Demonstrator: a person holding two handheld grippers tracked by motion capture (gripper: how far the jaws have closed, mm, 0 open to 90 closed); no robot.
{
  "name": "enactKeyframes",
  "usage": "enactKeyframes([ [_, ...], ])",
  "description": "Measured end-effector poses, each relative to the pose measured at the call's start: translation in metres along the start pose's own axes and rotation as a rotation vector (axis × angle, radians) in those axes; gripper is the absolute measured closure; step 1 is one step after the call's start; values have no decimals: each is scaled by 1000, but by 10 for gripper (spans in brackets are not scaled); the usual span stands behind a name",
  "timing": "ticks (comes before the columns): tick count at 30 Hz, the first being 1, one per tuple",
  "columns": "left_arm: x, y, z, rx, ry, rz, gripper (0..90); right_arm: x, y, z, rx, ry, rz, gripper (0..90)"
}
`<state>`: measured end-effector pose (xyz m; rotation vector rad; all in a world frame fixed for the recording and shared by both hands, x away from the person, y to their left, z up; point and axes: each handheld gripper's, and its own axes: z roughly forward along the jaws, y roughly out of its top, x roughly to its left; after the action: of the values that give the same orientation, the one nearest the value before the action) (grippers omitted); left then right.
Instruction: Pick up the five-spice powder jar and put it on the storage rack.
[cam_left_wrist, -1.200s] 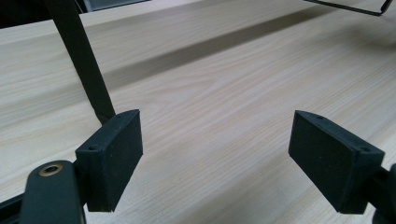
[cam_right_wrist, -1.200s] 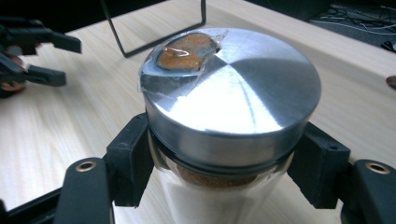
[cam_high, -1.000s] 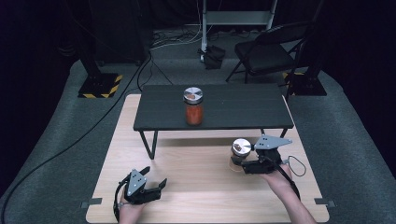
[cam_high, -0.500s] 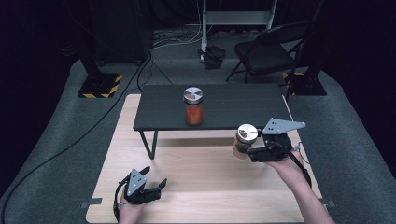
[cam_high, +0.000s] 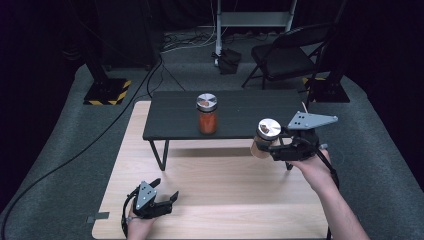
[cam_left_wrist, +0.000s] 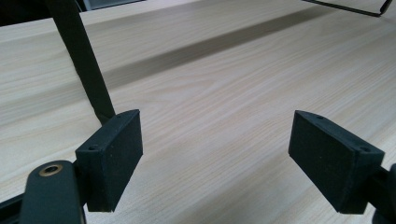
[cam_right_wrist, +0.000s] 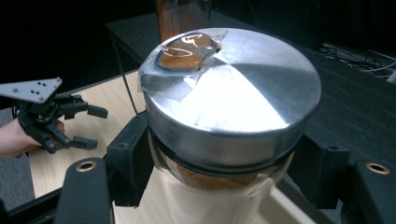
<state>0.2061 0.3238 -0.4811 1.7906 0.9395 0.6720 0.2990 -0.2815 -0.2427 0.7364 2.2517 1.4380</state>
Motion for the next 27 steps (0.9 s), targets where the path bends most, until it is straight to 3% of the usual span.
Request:
enactKeyframes([
  [11, 0, 0, 0, 0, -1, -1, 178, 0, 24, 3, -23, -39, -24, 300],
  [27, 1, 0, 0, -1, -5, -3, 178, -7, 46, 37, 9, -121, -8, 299],
])
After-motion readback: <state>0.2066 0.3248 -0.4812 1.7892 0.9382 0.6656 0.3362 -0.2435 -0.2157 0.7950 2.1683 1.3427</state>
